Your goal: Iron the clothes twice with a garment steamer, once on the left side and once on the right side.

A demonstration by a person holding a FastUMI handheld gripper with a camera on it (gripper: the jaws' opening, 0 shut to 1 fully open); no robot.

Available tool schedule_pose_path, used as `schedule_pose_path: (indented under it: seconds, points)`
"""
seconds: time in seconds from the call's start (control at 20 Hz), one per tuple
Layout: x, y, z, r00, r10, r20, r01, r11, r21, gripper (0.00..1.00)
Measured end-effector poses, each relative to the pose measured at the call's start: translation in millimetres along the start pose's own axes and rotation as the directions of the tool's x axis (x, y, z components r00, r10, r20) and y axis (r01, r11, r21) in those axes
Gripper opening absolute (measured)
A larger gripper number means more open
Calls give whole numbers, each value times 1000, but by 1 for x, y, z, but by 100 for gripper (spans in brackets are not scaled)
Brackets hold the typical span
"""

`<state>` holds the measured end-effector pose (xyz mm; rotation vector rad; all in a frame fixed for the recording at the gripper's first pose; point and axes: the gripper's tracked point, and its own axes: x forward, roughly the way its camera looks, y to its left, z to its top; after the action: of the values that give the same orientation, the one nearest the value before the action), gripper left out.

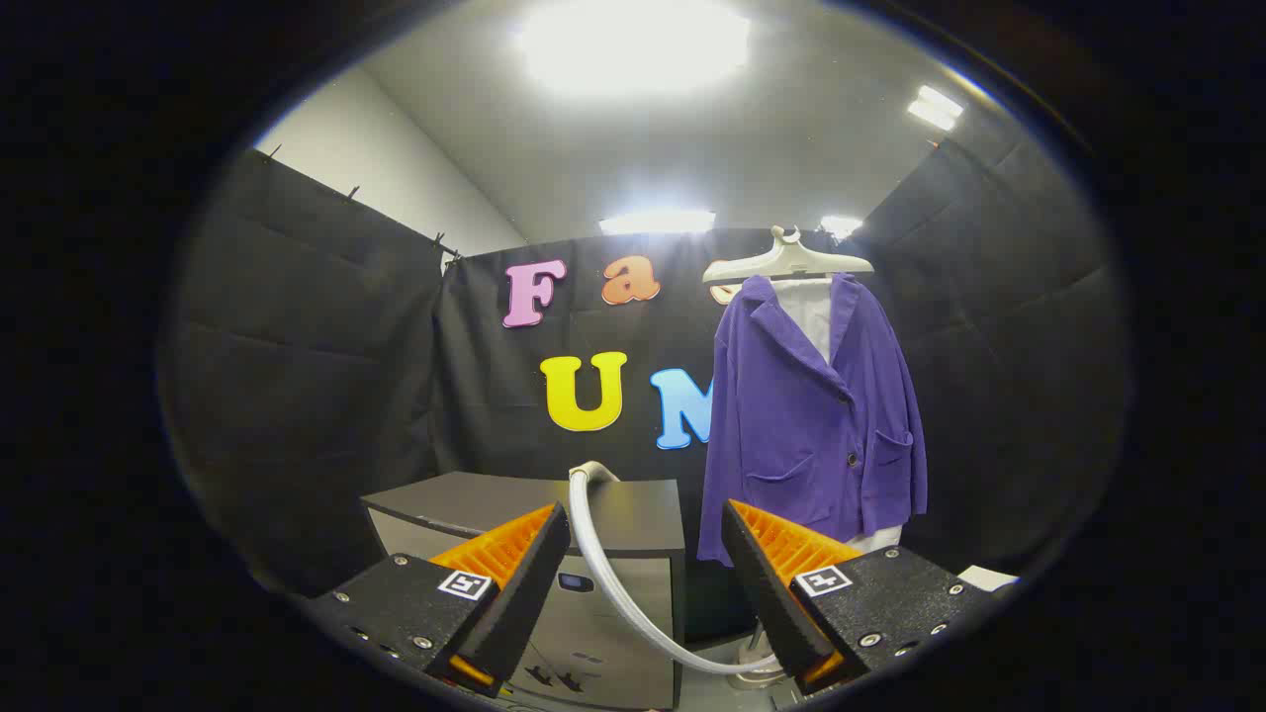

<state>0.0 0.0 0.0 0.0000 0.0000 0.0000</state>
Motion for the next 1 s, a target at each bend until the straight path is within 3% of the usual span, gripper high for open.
schedule_pose_path:
  seconds: [1.0]
  points:
    - [-19,5,15,1000,-12,-6,12,1000,-24,95]
